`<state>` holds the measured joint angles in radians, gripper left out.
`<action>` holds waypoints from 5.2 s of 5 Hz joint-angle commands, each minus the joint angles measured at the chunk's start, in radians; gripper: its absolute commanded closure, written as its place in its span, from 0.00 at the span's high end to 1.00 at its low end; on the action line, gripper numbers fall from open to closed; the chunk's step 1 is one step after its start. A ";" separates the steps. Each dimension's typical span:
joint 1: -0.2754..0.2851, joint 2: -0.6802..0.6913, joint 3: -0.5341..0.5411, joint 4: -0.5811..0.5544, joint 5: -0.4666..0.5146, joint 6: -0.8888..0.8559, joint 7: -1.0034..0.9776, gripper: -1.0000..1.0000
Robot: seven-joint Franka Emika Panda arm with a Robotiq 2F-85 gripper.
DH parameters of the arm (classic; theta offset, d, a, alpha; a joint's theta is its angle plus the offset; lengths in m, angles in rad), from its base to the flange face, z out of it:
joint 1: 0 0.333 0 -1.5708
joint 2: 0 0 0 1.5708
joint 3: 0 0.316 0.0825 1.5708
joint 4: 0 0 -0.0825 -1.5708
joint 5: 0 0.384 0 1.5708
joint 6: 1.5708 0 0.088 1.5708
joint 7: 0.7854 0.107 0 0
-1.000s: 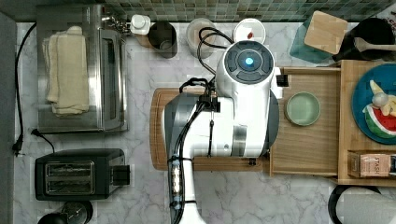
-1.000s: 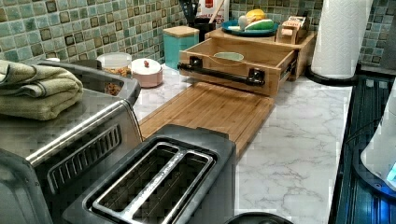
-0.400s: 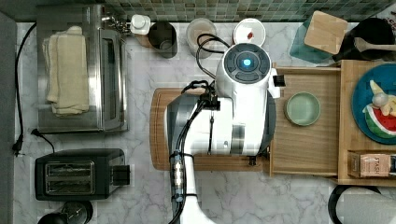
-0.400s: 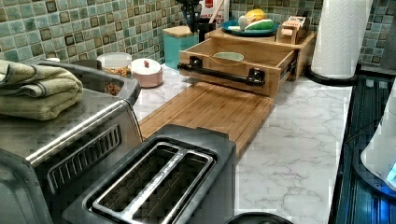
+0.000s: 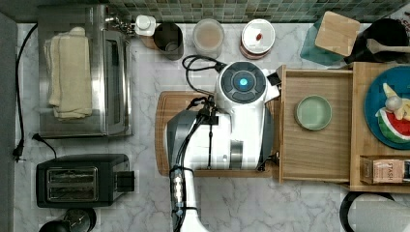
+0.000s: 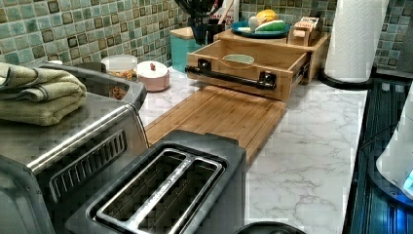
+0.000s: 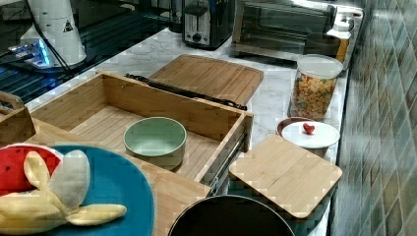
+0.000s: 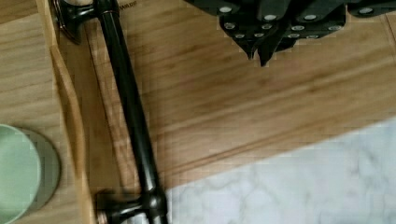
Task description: Close the drawer.
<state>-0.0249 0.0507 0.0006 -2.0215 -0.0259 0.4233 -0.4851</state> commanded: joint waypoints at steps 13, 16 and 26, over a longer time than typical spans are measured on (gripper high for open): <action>-0.185 0.164 -0.107 -0.156 -0.216 0.435 -0.404 0.00; -0.368 0.218 -0.167 -0.051 -0.114 0.443 -0.665 0.00; -0.546 0.374 -0.263 0.214 -0.029 0.452 -0.903 0.00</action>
<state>-0.4265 0.4172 -0.1383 -1.9580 -0.0354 0.8130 -1.3281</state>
